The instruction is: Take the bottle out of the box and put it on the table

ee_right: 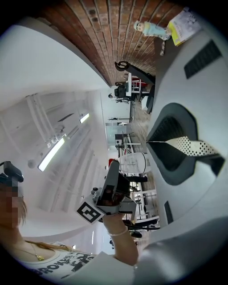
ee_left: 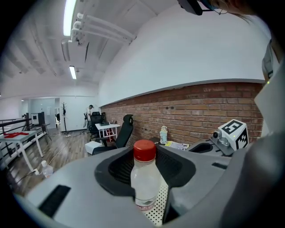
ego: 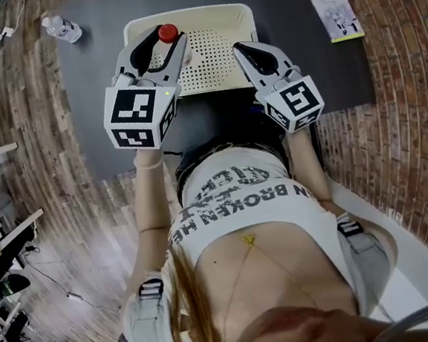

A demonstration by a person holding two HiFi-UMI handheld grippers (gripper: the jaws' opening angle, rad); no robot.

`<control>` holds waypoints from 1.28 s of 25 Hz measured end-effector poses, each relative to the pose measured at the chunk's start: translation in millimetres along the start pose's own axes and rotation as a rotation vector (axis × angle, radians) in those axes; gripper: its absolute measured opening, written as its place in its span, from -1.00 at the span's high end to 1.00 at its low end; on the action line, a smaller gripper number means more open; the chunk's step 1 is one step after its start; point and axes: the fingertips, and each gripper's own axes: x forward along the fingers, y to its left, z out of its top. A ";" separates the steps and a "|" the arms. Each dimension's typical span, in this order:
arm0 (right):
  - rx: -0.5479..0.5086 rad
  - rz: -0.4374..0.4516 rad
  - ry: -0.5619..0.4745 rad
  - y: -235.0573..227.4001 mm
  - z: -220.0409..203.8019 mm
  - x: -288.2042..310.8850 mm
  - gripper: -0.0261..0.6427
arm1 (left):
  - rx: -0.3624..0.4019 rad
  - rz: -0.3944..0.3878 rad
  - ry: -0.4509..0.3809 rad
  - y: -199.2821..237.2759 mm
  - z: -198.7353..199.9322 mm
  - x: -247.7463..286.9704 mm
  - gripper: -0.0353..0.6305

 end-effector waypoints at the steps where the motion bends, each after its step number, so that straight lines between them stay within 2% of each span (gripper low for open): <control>1: 0.000 0.001 -0.001 0.0 0.4 -0.6 0.89 | 0.002 -0.002 -0.003 -1.2 0.6 -1.6 0.42; 17: 0.006 -0.015 0.015 1.6 -4.5 -1.8 0.89 | 0.004 -0.053 -0.029 -12.3 11.4 -8.6 0.42; 32: 0.003 0.018 0.017 4.9 -7.6 -3.6 0.89 | -0.007 -0.018 -0.019 -11.7 5.2 -13.0 0.43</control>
